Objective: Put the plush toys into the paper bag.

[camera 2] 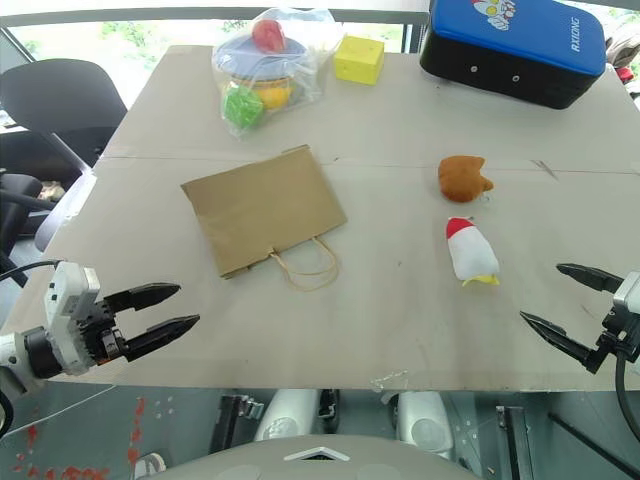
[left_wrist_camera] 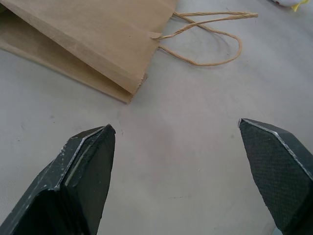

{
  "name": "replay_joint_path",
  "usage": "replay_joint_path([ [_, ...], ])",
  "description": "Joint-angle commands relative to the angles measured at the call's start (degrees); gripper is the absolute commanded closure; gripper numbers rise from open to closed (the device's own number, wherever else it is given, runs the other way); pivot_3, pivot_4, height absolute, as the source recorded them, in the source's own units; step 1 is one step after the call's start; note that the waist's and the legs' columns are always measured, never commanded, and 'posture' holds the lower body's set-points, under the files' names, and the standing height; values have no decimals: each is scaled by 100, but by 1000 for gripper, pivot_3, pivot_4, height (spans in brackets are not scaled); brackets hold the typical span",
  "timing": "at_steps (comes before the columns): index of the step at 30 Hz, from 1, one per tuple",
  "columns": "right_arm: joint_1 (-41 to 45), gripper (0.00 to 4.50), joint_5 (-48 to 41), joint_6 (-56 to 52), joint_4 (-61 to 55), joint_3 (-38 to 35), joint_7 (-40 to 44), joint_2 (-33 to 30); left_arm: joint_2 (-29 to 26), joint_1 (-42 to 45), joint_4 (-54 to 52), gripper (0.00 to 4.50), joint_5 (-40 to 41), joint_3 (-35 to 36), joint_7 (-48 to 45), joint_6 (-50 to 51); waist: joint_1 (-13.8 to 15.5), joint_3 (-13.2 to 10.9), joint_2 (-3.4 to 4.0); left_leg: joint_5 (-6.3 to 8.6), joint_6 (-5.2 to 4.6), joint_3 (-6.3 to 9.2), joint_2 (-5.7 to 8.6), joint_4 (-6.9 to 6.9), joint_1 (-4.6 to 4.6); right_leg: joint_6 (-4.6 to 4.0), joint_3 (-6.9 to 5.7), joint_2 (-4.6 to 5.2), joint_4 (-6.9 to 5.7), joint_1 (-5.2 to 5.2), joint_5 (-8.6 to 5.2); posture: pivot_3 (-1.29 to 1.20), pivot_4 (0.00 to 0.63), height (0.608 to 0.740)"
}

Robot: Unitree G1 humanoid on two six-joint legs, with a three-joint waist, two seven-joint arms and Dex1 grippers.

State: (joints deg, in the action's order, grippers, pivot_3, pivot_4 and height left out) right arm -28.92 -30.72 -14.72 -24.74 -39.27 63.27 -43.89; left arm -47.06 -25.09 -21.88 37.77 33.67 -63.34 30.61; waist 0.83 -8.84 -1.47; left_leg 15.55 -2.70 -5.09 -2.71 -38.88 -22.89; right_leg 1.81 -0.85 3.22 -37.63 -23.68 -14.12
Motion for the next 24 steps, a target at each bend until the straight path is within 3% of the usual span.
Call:
replay_joint_path([
  [1, -24, 0, -116, 220, -200, -91, -25, 147, -78, 401, -166, 113, 19, -257, -1, -117, 9, 0, 0, 0, 0, 0, 0, 0, 0, 0, 0, 0, 0, 0, 0, 0, 150, 740],
  [8, 129, 0, -600, -128, -1626, 672, -533, 406, -249, 2165, -270, 113, -1045, -2105, 81, -873, 50, 6, 9, 1, -3, -10, 8, 1, 3, 1, 2, -6, -1, 4, 2, 0, 150, 740],
  [10, 171, 0, -670, -243, -2040, 939, -752, 417, -256, 2736, 50, 113, -1750, -2745, 95, -1412, 32, 5, 9, 2, -5, -10, 11, 1, 4, 3, 1, -9, -1, 5, 1, 0, 150, 740],
  [16, 447, 0, -448, -467, -2632, 1656, -1526, 496, -98, 3606, 1156, 113, -2883, -3802, 57, -2720, -5, 6, 11, 2, -5, -9, 12, 2, 5, 5, 2, -21, -3, 3, 0, 0, 150, 740],
  [20, 551, 0, 114, -721, -2864, 2009, -2109, 409, 99, 3910, 1507, 1362, -2749, -3987, -172, -2943, 6, 5, 9, 2, -6, -8, 11, 2, 1, 8, 0, -20, -4, 1, 0, 0, 150, 740],
  [22, 804, 518, -171, -1152, -2849, 2123, -2435, 431, 196, 4009, 1548, 2248, -2490, -3898, -204, -2697, 4, 5, 8, 2, -6, -8, 11, 1, 0, 8, -2, -17, -4, 0, -1, 0, 150, 740],
  [24, 1093, 1276, -378, -1389, -2783, 2282, -2678, 540, 406, 4143, 1405, 3167, -1738, -3657, -134, -1776, 1, 5, 8, 2, -6, -8, 11, 0, 0, 8, -2, -17, -5, 0, -1, 0, 150, 740],
])
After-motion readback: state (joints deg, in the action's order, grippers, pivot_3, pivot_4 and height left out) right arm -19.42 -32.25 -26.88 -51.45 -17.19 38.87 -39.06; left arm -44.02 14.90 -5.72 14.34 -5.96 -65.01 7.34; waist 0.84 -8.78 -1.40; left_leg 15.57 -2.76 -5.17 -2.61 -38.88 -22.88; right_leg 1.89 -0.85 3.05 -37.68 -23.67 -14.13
